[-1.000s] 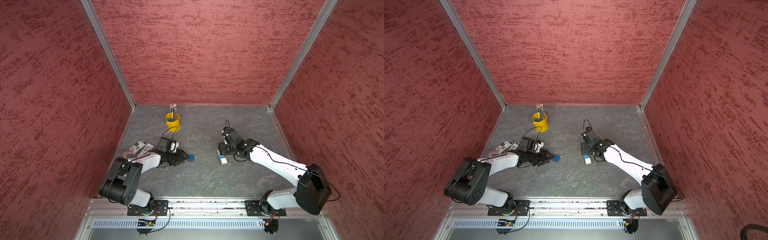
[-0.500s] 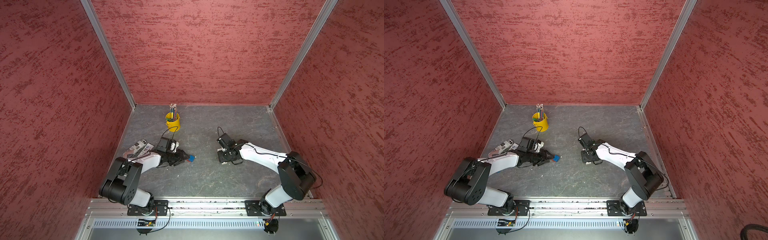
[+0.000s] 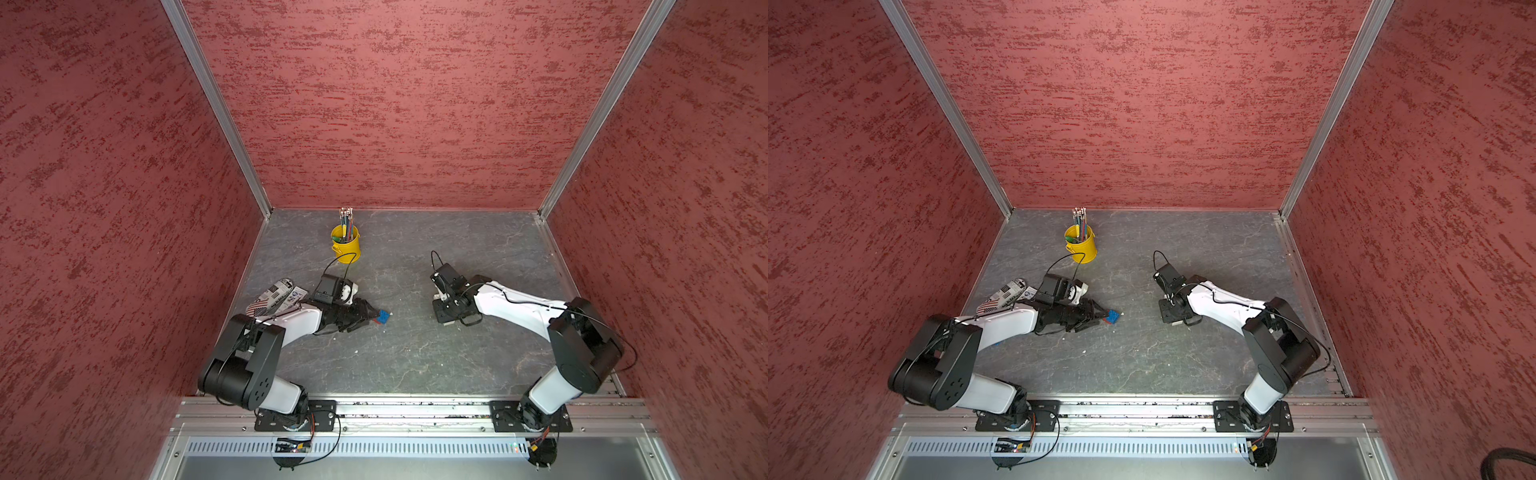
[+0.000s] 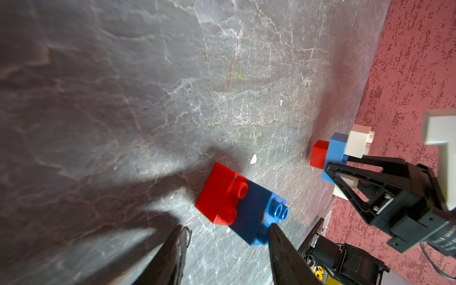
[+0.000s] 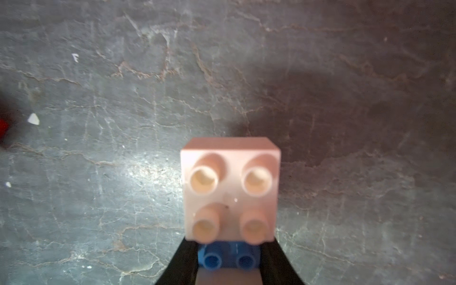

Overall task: Assemble the letter y with lego
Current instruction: Pick up the lego brick from the center of the board, then assemble the lego brick with the lego brick.

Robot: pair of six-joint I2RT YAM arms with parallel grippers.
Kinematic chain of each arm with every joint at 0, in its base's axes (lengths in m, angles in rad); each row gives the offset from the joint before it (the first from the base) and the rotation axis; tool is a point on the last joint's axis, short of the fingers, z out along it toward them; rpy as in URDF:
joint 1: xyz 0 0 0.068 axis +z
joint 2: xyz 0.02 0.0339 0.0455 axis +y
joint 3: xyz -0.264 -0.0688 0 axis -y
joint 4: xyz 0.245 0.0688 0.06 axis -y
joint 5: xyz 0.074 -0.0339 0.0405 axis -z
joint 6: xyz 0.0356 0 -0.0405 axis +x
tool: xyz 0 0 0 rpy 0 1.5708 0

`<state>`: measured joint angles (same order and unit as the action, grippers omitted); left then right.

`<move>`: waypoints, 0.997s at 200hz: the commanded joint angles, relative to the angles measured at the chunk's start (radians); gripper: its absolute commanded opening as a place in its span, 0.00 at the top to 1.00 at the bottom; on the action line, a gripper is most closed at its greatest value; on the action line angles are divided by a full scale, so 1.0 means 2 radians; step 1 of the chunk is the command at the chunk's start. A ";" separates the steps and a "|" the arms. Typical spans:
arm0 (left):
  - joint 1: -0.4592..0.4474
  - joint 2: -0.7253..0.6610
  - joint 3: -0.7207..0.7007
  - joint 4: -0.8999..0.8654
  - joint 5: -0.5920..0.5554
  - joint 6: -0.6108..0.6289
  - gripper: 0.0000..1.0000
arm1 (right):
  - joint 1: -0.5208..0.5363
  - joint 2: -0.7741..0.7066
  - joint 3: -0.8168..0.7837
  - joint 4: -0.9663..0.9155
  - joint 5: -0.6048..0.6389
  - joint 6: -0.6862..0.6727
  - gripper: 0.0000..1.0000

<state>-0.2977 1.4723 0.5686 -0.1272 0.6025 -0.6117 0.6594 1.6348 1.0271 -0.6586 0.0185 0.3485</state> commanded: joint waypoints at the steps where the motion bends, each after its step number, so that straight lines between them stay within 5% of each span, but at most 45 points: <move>1: -0.001 0.022 -0.010 -0.051 -0.065 0.011 0.46 | 0.008 -0.004 0.032 -0.009 -0.024 -0.036 0.68; 118: 0.004 0.031 -0.002 -0.056 -0.065 0.015 0.46 | 0.090 0.067 0.155 -0.006 -0.056 -0.207 0.69; 199: 0.006 0.032 -0.003 -0.058 -0.066 0.013 0.47 | 0.115 0.102 0.184 0.005 -0.066 -0.266 0.69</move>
<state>-0.2947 1.4876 0.5865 -0.1425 0.6075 -0.5957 0.8700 1.8107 1.3655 -0.6720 -0.0948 -0.1307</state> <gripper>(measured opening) 0.532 0.348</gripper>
